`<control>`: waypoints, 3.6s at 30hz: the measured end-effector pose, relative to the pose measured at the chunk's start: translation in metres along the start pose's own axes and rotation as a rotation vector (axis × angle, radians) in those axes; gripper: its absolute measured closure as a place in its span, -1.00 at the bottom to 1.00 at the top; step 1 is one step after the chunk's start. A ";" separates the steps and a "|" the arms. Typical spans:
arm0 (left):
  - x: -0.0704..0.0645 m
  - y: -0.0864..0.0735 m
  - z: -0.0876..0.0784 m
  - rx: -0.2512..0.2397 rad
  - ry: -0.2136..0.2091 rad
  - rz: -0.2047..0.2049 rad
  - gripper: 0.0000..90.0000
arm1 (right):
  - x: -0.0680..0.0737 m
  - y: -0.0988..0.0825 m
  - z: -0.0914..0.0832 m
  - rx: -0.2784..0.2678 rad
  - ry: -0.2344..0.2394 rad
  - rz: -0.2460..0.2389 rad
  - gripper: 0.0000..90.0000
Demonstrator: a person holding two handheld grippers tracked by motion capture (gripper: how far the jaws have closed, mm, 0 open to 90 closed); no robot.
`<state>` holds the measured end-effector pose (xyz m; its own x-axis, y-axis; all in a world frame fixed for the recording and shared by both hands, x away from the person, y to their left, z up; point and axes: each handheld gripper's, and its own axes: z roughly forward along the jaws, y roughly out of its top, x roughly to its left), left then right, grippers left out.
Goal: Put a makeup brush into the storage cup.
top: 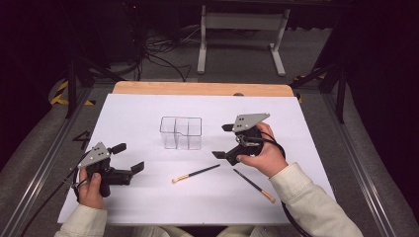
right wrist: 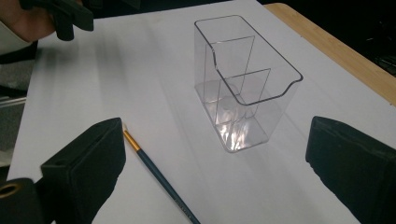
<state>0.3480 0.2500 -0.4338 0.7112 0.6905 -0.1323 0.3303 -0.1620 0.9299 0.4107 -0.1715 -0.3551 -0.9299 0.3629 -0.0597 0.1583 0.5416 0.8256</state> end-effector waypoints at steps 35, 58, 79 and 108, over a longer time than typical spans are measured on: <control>0.000 -0.004 -0.003 0.048 -0.006 0.010 -0.98 | 0.008 0.025 0.065 0.326 0.215 -0.153 -0.60; 0.000 -0.004 -0.001 0.052 -0.019 0.016 -0.98 | 0.018 0.024 0.094 0.517 0.263 -0.221 -0.79; 0.001 -0.005 -0.001 0.044 -0.008 0.012 -0.98 | 0.032 0.015 0.113 0.662 0.292 -0.335 0.10; 0.002 -0.006 0.000 0.052 -0.010 0.006 -0.98 | 0.045 0.012 0.133 0.765 0.318 -0.419 0.86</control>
<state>0.3477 0.2524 -0.4402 0.7193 0.6822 -0.1309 0.3578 -0.2023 0.9116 0.4148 -0.0476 -0.4229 -0.9900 -0.1396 -0.0195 -0.1409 0.9753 0.1700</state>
